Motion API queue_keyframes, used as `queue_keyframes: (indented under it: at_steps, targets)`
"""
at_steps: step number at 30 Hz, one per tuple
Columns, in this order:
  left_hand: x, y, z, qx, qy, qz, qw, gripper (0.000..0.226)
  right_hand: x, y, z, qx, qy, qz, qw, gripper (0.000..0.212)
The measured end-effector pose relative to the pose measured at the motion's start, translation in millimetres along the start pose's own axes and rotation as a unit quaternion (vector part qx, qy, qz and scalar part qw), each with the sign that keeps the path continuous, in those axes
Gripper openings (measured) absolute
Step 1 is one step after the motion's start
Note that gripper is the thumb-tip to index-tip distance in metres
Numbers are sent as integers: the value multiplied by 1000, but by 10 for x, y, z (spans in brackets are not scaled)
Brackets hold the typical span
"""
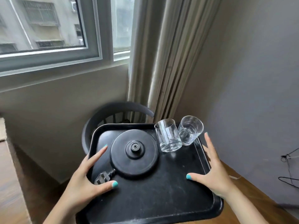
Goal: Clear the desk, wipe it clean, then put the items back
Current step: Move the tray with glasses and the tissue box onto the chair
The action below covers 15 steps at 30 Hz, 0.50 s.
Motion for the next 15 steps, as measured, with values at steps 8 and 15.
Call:
queue_keyframes:
  at_steps: [8, 15]
  targets:
    - [259, -678, 283, 19, 41, -75, 996, 98, 958, 553, 323, -16, -81, 54, 995, 139]
    - [202, -1205, 645, 43, 85, -153, 984, 99, 1661, 1053, 652, -72, -182, 46, 980, 132]
Point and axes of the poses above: each hand's wrist, its own x-axis towards the middle knuckle, its own z-axis out of the palm, y = z × x, the point moved 5 cm from there along x, towards the middle knuckle, and after that the axes turned 5 degrees about x, right-handed, at the moved point
